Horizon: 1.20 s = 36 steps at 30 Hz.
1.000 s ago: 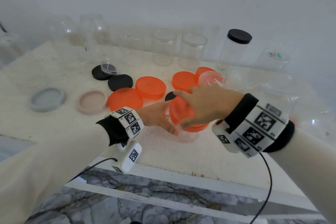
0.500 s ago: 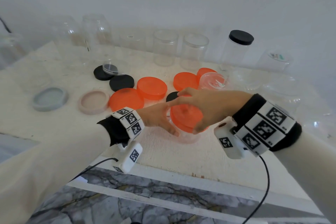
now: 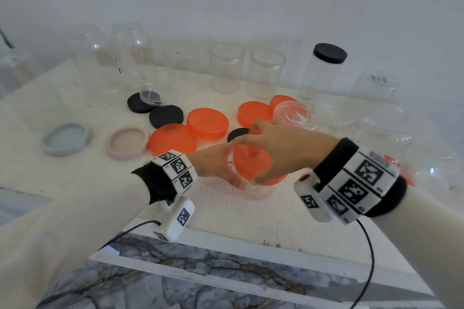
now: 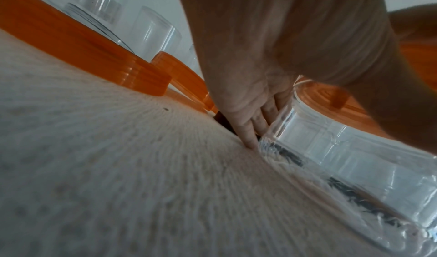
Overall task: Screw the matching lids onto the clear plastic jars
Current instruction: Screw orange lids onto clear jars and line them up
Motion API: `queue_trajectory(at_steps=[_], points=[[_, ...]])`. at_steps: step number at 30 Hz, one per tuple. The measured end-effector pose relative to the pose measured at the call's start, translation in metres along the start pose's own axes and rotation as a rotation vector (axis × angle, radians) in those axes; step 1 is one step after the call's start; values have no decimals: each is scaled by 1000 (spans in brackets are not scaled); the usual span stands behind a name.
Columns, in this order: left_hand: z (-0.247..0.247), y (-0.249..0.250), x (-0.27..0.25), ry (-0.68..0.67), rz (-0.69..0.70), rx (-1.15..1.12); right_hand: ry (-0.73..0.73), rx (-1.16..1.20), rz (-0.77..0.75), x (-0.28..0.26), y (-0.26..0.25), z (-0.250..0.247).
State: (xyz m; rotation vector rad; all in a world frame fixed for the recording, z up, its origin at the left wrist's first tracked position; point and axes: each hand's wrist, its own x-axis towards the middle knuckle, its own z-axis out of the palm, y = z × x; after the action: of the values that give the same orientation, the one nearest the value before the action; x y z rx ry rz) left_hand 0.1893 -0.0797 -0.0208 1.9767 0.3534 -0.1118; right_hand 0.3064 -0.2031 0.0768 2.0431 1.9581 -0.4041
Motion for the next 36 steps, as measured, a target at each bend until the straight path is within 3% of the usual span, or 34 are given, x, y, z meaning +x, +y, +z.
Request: queue_trajectory(at_steps=[3,9,17,25,32,36], points=[[0,1,1,-4,2,9,51,-120,105,4,-3,4],[0,0,-1,6,-1,-2,-136,39,-82,-1,6,-9],[-1,6,-2,18,4,100,40,2,-81,2,8,-4],[1,8,-2,54,45,154,53,63,-43,5,11,-1],[-11,7,-9,-24,28,105,83,138,-65,6,13,3],[-38,4,-25,165,40,332,133,234,-62,6,28,-13]])
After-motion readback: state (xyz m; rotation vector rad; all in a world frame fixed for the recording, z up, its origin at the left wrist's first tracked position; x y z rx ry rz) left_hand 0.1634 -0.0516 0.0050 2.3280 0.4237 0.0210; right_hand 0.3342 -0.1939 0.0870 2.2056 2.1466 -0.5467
